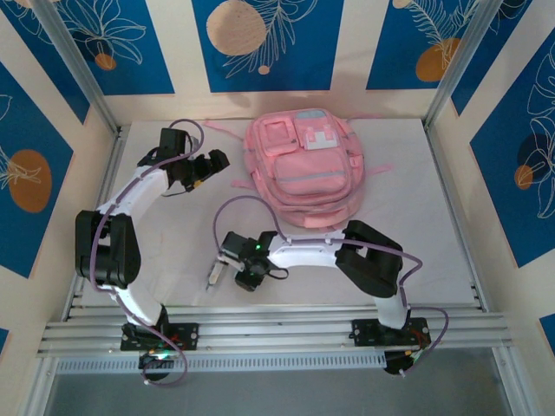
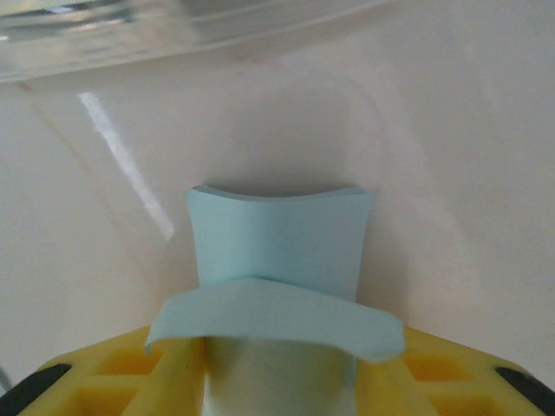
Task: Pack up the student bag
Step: Pick up the loose stationery from the bottom-center of the table, then open the student bag at the top-center of the table.
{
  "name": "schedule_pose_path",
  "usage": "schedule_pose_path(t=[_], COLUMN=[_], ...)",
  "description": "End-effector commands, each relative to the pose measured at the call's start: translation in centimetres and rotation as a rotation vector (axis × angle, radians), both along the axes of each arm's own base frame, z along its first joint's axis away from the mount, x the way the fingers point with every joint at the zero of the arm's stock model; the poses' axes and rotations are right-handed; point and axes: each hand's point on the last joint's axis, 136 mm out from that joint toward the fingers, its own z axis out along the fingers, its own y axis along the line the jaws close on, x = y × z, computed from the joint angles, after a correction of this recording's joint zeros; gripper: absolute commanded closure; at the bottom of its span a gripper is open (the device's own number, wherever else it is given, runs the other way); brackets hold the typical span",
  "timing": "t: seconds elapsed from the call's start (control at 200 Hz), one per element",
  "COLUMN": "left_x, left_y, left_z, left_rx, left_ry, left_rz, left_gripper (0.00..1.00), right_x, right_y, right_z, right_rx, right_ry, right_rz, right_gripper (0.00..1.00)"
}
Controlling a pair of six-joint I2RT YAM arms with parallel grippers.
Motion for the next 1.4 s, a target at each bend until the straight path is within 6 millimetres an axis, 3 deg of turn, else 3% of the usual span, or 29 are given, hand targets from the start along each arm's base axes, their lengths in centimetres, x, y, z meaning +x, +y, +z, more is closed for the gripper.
schedule_pose_path(t=[0.0,0.17,0.305,0.575,0.745,0.895,1.105,1.395], left_x=[-0.1,0.0,0.2,-0.1,-1.3,-3.3,-5.1,-3.4], left_y=[-0.6,-1.9,-4.8,-14.5,-20.3,-24.2,-26.3,-25.6], left_z=[1.6,2.4,3.5,4.6,3.1,1.4,-1.7,-5.6], left_rx=[-0.02,0.02,0.124,0.334,0.459,0.545,0.702,0.832], left_ry=[-0.038,-0.075,-0.135,-0.284,-0.327,-0.363,-0.369,-0.333], left_rz=[-0.018,-0.071,-0.185,-0.53,-0.788,-0.971,-1.144,-1.136], left_gripper=[0.02,0.03,0.05,0.07,0.07,0.07,0.05,0.07], right_x=[1.8,4.1,7.0,13.3,15.8,16.7,16.6,15.9], right_y=[-1.0,-2.6,-5.4,-16.3,-23.3,-27.6,-31.5,-32.5], right_z=[2.8,7.0,10.7,15.5,17.0,18.2,18.8,19.6], right_rx=[0.053,0.171,0.272,0.435,0.55,0.682,0.814,0.85], right_ry=[0.013,0.074,0.095,0.114,0.117,0.109,0.129,0.104], right_rz=[-0.108,-0.259,-0.439,-0.891,-1.145,-1.32,-1.451,-1.449], right_gripper=[0.57,0.58,0.58,0.58,0.59,0.6,0.6,0.62])
